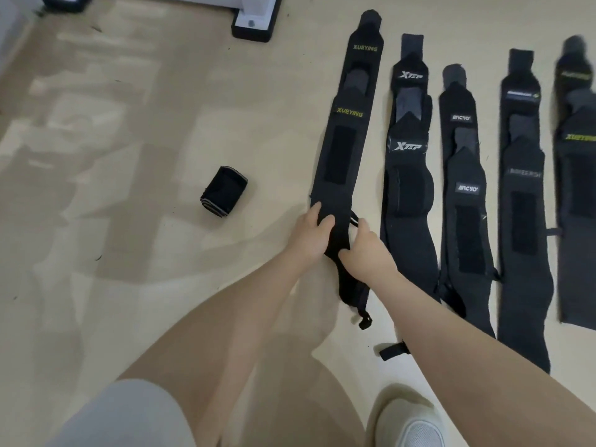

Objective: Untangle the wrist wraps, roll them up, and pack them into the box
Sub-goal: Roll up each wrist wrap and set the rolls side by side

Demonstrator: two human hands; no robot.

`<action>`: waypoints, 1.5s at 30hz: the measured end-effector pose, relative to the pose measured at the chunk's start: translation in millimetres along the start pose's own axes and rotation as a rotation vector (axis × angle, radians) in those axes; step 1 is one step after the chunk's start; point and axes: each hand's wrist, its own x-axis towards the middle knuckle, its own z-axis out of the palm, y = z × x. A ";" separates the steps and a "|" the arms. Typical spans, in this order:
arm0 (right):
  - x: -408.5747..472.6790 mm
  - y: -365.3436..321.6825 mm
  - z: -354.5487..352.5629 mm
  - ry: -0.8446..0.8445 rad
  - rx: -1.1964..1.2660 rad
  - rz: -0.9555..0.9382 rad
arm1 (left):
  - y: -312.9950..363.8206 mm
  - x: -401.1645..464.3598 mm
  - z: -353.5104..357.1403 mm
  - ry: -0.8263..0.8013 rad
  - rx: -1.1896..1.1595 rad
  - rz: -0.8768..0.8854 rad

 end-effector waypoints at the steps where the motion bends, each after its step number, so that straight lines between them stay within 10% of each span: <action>1: 4.5 0.2 -6.3 -0.010 0.111 0.072 | 2.1 4.7 -3.8 -0.006 0.106 0.020; 10: 56.3 0.8 -39.2 -0.024 0.534 0.118 | 27.6 59.1 -16.0 -0.049 0.610 0.150; 21: 114.5 -14.2 -45.8 -0.077 1.303 0.373 | 38.5 85.3 21.5 0.075 0.067 -0.049; 34: 90.7 -48.6 -49.9 -0.060 0.159 -0.373 | 41.1 104.3 -10.7 -0.040 -0.633 -0.290; 41: 80.7 -30.0 -17.7 0.209 0.242 -0.168 | 9.0 106.2 -41.7 0.289 0.053 -0.092; 45: 63.7 7.3 -6.6 0.095 0.175 -0.049 | -8.2 71.8 -36.9 0.403 0.508 0.165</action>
